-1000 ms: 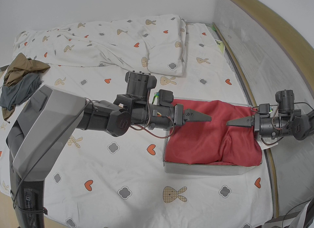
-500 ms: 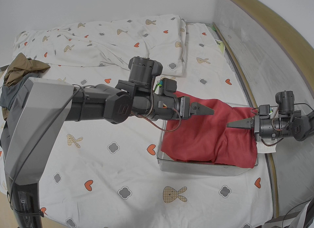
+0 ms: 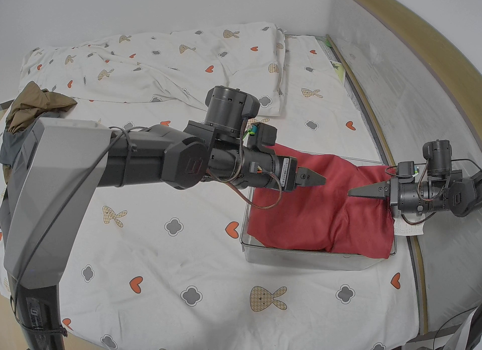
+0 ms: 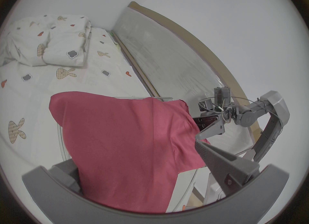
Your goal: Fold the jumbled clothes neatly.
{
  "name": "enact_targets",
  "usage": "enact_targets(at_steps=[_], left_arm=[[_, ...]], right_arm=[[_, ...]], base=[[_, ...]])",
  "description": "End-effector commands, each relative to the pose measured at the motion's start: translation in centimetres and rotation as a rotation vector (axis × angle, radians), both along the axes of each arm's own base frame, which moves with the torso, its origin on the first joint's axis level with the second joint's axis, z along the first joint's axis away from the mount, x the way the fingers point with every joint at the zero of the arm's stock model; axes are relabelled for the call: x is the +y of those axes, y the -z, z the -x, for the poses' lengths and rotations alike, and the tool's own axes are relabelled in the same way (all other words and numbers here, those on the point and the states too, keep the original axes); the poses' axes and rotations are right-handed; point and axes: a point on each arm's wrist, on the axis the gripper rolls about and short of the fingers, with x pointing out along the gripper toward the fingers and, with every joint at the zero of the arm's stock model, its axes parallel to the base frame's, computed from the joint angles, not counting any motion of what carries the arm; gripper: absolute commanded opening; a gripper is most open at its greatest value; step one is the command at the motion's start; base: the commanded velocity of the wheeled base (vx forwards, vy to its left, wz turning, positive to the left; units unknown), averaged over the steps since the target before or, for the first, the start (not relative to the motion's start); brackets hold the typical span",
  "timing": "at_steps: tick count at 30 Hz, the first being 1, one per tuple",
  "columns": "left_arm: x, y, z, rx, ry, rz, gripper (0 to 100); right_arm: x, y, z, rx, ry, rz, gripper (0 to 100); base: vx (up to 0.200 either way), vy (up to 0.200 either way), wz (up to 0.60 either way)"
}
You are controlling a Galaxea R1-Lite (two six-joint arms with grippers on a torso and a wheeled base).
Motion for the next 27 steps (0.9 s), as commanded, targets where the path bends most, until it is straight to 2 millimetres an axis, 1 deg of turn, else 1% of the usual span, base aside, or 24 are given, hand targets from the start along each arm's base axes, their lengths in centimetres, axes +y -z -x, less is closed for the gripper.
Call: enact_targets(at_steps=[1,7,13,17,20,21,24,27], left_arm=[[0.2,-0.6,0.2,-0.029,-0.009,-0.019,100],[0.1,-1.2,0.5,-0.136,-0.112,-0.137,100],[0.0,-2.2,1.1,-0.184,-0.172,-0.159,100],[0.3,-3.0,1.3,-0.265,-0.223,-0.215,100],[0.6,-4.1,1.5,-0.298,-0.252,-0.207,100],[0.6,-4.2,1.5,-0.3,-0.253,-0.205,100],[1.1,-6.0,1.8,-0.32,-0.271,-0.167,100],[0.7,-6.0,2.1,-0.296,-0.27,-0.144,100]], right_arm=[[0.0,0.0,0.0,-0.001,-0.001,0.0,100],[0.0,0.0,0.0,-0.002,-0.002,0.001,100],[0.0,-0.1,0.1,-0.003,-0.002,0.001,100],[0.0,0.0,0.1,0.001,-0.001,0.0,100],[0.0,0.0,0.2,0.001,0.0,0.001,100],[0.0,0.0,0.2,0.001,0.0,0.001,100],[0.0,-0.3,0.3,-0.008,-0.001,0.001,100],[0.0,-0.3,0.3,-0.007,0.0,0.0,100]], base=[[0.0,0.0,0.0],[0.0,0.0,0.0],[0.0,0.0,0.0],[0.0,0.0,0.0],[0.0,0.0,0.0],[0.0,0.0,0.0],[0.0,0.0,0.0],[0.0,0.0,0.0]])
